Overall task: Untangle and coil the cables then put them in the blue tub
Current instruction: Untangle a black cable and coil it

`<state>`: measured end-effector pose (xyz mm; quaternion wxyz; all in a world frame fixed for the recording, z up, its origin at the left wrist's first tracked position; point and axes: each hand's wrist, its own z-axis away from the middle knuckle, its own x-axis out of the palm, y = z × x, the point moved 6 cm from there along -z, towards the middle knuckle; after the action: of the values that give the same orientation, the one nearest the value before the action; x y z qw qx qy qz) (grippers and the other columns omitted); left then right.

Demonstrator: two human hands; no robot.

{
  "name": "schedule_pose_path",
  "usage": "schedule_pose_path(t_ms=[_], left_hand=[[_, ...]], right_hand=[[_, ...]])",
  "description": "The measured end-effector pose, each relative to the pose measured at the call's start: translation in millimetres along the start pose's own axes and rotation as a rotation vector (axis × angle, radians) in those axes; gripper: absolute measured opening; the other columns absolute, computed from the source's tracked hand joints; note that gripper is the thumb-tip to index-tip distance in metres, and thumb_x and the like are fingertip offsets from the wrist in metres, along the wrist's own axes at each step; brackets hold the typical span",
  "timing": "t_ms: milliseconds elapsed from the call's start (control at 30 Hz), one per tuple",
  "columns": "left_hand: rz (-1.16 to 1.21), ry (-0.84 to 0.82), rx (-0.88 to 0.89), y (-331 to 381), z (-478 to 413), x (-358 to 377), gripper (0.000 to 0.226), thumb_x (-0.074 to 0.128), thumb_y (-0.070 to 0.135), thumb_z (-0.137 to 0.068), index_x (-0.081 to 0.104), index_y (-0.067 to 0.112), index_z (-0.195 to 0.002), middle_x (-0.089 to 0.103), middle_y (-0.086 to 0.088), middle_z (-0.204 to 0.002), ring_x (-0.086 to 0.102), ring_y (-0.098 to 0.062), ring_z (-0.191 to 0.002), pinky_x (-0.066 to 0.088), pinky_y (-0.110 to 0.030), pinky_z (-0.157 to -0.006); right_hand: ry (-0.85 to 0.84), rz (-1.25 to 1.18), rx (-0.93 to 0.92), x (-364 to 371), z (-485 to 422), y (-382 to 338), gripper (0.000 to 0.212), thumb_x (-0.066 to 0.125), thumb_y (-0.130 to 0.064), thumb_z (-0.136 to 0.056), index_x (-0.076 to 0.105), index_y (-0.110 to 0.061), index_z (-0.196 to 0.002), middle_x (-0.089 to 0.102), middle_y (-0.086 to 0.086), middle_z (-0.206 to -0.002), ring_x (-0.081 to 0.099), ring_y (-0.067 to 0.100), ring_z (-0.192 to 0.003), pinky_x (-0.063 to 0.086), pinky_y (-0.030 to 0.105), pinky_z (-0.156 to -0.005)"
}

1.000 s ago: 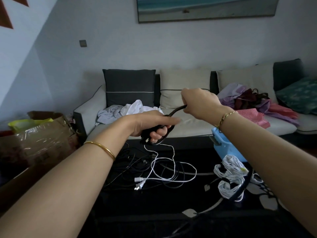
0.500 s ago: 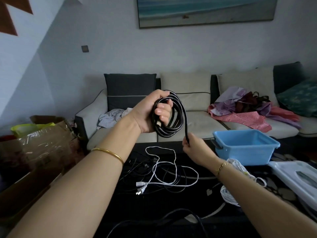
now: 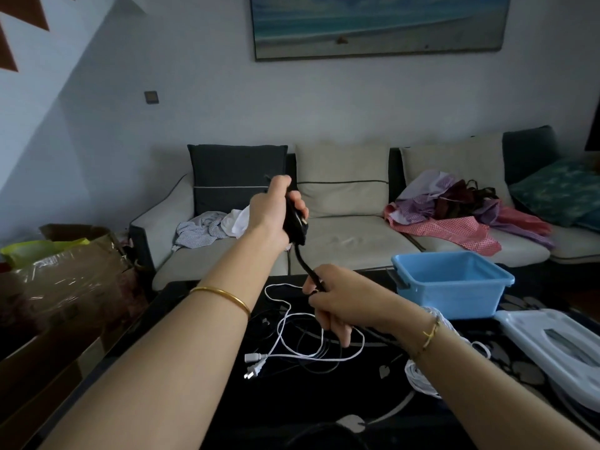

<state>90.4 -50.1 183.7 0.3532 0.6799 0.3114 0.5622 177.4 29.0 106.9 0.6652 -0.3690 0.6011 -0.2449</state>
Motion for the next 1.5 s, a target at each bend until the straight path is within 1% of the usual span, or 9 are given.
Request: schedule_pose_path(t_ms=[133, 233, 367, 467, 633, 833, 1100, 1333, 1500], left_hand=[[-0.431, 0.001, 0.184, 5.6, 4.2, -1.8, 0.032, 0.052, 0.014, -0.092, 0.049, 0.006, -0.061, 0.051, -0.001, -0.045, 0.046, -0.012, -0.034, 0.041, -0.023, -0.044], [-0.764, -0.128, 0.270, 4.0, 12.8, 8.3, 0.030, 0.051, 0.013, -0.092, 0.054, -0.001, -0.065, 0.058, -0.007, -0.052, 0.051, -0.014, -0.038, 0.044, -0.025, -0.046], [-1.113, -0.295, 0.297, 0.6, 21.7, 20.7, 0.037, 0.053, 0.020, -0.091, 0.059, -0.003, -0.062, 0.060, 0.000, -0.043, 0.054, -0.010, -0.038, 0.044, -0.018, -0.044], [-1.265, -0.424, 0.231, -5.6, 24.7, 21.7, 0.048, 0.051, 0.031, -0.092, 0.067, -0.008, -0.071, 0.068, -0.006, -0.055, 0.060, -0.012, -0.049, 0.048, -0.018, -0.051], [-1.249, -0.511, 0.004, -17.8, 26.0, 6.3, 0.064, 0.045, 0.061, -0.091, 0.063, 0.003, -0.069, 0.068, -0.013, -0.062, 0.062, -0.026, -0.056, 0.053, -0.036, -0.068], [-0.827, -0.759, -0.242, -32.1, 53.6, 6.1, 0.067, 0.036, 0.071, -0.072, 0.042, 0.007, -0.090, 0.048, -0.002, -0.045, 0.040, -0.012, -0.034, 0.037, -0.021, -0.043], [-0.701, -0.814, -0.399, -34.5, 57.7, 8.6, 0.025, 0.051, 0.035, -0.081, 0.047, 0.010, -0.080, 0.037, 0.004, -0.043, 0.031, -0.005, -0.030, 0.031, -0.017, -0.036], [-0.709, -0.778, -0.472, -39.6, 55.5, 9.3, 0.036, 0.027, 0.034, -0.095, 0.047, 0.010, -0.076, 0.032, 0.004, -0.042, 0.028, -0.008, -0.029, 0.028, -0.016, -0.037], [-0.653, -0.769, -0.422, -36.4, 52.2, 12.2, 0.031, 0.038, 0.035, -0.093, 0.046, 0.010, -0.078, 0.035, 0.003, -0.043, 0.031, -0.007, -0.030, 0.030, -0.018, -0.037]], right_hand=[[0.080, 0.152, -0.058, -24.5, 14.6, -26.5, 0.023, 0.045, -0.007, -0.091, 0.059, 0.008, -0.101, 0.060, 0.010, -0.057, 0.047, 0.017, -0.032, 0.038, 0.016, -0.037], [0.209, 0.310, -0.117, -46.9, 22.8, -44.7, 0.017, 0.054, -0.009, -0.084, 0.068, -0.004, -0.091, 0.059, 0.002, -0.054, 0.044, 0.007, -0.034, 0.038, 0.017, -0.039], [0.410, 0.461, -0.115, -69.0, 27.2, -51.7, 0.014, 0.063, -0.014, -0.075, 0.062, -0.024, -0.084, 0.056, -0.007, -0.069, 0.057, 0.014, -0.071, 0.046, 0.028, -0.062], [0.522, 0.592, -0.128, -74.1, 27.2, -58.4, 0.016, 0.063, -0.015, -0.077, 0.052, -0.023, -0.084, 0.053, -0.006, -0.082, 0.053, 0.020, -0.080, 0.036, 0.028, -0.059], [0.799, 0.836, -0.148, -103.8, 36.2, -68.3, 0.021, 0.055, -0.004, -0.081, 0.045, -0.022, -0.086, 0.050, 0.000, -0.093, 0.050, 0.026, -0.078, 0.027, 0.030, -0.055], [0.783, 0.730, -0.111, -124.3, 11.6, -55.6, 0.022, 0.061, -0.008, -0.082, 0.045, -0.022, -0.085, 0.050, 0.001, -0.092, 0.052, 0.028, -0.081, 0.034, 0.032, -0.061], [0.572, 0.491, -0.112, -115.9, -23.1, -26.4, 0.023, 0.066, -0.012, -0.081, 0.045, -0.019, -0.074, 0.051, -0.003, -0.075, 0.049, 0.020, -0.074, 0.041, 0.031, -0.062], [0.657, 0.457, -0.158, -119.7, -25.6, -30.2, 0.026, 0.061, -0.002, -0.077, 0.045, -0.021, -0.071, 0.054, -0.001, -0.077, 0.052, 0.022, -0.075, 0.044, 0.032, -0.062], [0.685, 0.388, -0.165, -122.8, -27.9, -17.6, 0.012, 0.061, -0.005, -0.078, 0.052, -0.014, -0.077, 0.053, -0.002, -0.075, 0.047, 0.016, -0.068, 0.036, 0.023, -0.054]])
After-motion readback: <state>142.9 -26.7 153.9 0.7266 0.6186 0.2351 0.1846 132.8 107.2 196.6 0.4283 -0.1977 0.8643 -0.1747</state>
